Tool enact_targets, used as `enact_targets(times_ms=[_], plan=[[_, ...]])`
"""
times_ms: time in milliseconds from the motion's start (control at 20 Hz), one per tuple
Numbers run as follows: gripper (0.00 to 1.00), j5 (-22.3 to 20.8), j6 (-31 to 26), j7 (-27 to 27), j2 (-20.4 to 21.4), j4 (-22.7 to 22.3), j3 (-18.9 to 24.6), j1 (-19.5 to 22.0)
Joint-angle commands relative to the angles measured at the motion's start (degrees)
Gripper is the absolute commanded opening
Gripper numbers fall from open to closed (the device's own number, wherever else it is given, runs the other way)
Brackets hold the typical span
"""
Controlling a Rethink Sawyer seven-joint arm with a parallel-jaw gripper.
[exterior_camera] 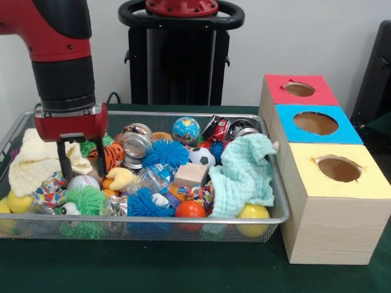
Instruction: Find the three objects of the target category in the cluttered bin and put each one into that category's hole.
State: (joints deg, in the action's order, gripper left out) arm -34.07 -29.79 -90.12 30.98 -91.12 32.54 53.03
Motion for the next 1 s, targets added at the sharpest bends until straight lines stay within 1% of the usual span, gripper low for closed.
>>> enact_targets(times_ms=[50, 400, 1000], plan=[[1.0, -3.0, -0.4, 10.87, -3.2, 4.51, 4.4, 1.63], [1.0, -3.39, -1.76, 11.34, -3.22, 5.01, 5.59, 2.6], [1.0, -3.62, -3.65, 12.87, -3.04, 5.94, 6.39, 3.11]])
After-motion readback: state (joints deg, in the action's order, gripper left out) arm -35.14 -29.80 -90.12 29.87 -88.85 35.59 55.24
